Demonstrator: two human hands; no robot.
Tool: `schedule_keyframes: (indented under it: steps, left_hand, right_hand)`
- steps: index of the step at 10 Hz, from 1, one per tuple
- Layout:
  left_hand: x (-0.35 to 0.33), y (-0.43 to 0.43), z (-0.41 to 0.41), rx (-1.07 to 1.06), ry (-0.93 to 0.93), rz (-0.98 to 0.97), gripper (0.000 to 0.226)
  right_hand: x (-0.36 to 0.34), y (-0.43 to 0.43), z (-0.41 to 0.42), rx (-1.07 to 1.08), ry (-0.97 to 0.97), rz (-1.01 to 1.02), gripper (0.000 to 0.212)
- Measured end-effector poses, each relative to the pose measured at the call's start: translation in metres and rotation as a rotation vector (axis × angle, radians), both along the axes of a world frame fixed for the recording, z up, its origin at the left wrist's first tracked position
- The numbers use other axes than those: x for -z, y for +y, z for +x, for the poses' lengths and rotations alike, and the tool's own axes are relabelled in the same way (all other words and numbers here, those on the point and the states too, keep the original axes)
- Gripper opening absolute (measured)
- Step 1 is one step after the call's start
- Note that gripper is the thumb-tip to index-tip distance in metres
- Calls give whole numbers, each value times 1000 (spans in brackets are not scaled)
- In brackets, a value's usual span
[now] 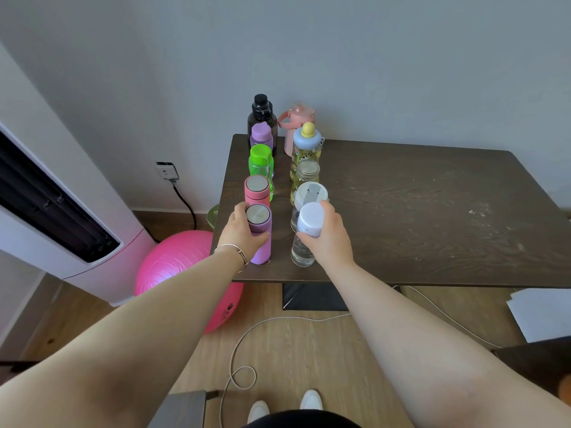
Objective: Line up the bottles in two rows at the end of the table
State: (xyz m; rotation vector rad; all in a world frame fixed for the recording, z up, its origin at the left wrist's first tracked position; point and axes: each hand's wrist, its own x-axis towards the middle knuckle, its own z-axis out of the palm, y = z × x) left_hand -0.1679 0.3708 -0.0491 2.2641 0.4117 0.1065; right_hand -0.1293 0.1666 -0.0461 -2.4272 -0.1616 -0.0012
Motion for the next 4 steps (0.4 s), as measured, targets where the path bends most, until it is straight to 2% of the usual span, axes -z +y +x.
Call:
schedule_keyframes:
  steps: [2, 4]
  left_hand:
    - [-12, -4, 2, 27, 55, 71, 83]
    - [-32, -7, 1, 48, 27, 267, 79]
  right_hand:
    - [-9, -4, -1, -28, 16, -118, 95]
    - [-20, -20, -7, -65, -13, -228, 100]
